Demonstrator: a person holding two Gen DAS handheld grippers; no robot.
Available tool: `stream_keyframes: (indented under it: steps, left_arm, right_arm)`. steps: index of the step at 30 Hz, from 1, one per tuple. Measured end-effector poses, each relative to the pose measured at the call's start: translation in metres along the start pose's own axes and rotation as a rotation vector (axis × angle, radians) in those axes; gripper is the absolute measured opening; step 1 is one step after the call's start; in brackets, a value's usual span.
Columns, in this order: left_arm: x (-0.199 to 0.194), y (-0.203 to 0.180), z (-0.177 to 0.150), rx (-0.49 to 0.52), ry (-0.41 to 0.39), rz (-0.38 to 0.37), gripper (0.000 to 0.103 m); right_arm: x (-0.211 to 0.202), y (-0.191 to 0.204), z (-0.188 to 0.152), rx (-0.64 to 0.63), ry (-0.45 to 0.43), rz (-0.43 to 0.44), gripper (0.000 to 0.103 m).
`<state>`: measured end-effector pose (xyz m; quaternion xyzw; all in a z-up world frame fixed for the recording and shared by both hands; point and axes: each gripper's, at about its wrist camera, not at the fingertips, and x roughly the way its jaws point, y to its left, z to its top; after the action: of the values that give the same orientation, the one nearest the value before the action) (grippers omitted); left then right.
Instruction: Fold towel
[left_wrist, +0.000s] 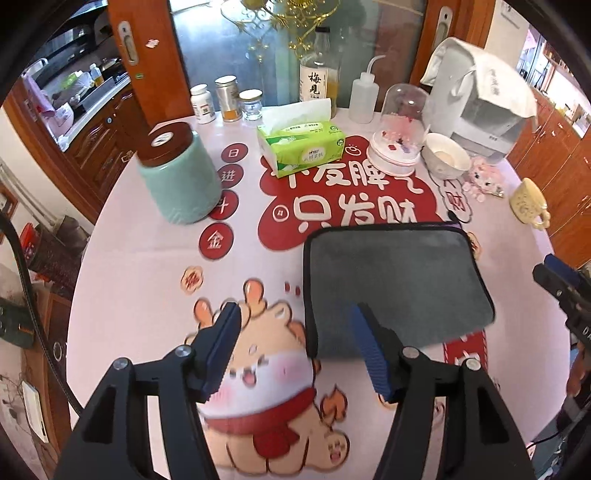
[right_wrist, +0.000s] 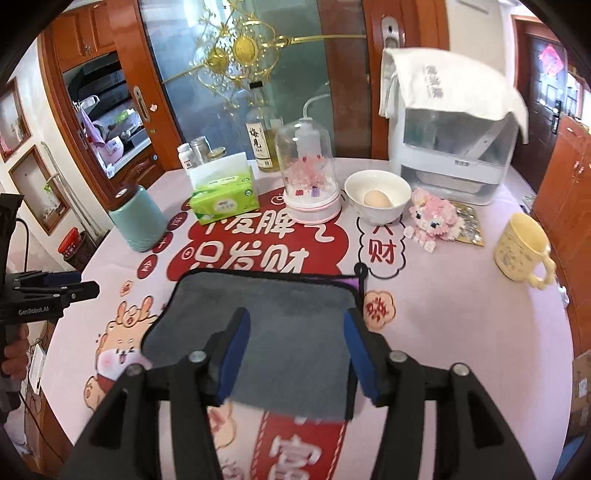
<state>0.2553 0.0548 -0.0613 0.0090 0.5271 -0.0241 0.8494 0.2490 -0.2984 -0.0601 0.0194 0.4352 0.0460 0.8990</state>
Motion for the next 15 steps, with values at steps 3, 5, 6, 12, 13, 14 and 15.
stream_keyframes:
  steps: [3,5,6,12,13,14,15]
  left_arm:
    - [-0.027,0.003,-0.024,-0.005,-0.020,0.005,0.067]
    - [-0.041,0.004,-0.038,-0.012,-0.030,-0.006,0.072]
    - [-0.047,0.005,-0.046,-0.014,-0.033,-0.014,0.076]
    - [-0.080,-0.002,-0.098,0.010,-0.049,-0.056,0.081]
    - [-0.083,-0.002,-0.106,0.010,-0.047,-0.064,0.081]
    - [-0.088,-0.003,-0.117,0.009,-0.044,-0.073,0.081]
    - [-0.091,-0.003,-0.124,0.007,-0.043,-0.079,0.081]
  right_arm:
    - [-0.023,0.013,-0.016,0.029,-0.008,-0.020,0.061]
    - [-0.039,0.020,-0.027,0.057,-0.016,-0.028,0.064]
    - [-0.050,0.025,-0.036,0.077,-0.025,-0.036,0.065]
    - [-0.094,0.048,-0.076,0.137,-0.051,-0.091,0.072]
    - [-0.100,0.051,-0.083,0.145,-0.051,-0.095,0.073]
    - [-0.106,0.054,-0.090,0.153,-0.051,-0.100,0.074]
    - [-0.113,0.057,-0.098,0.162,-0.052,-0.107,0.074]
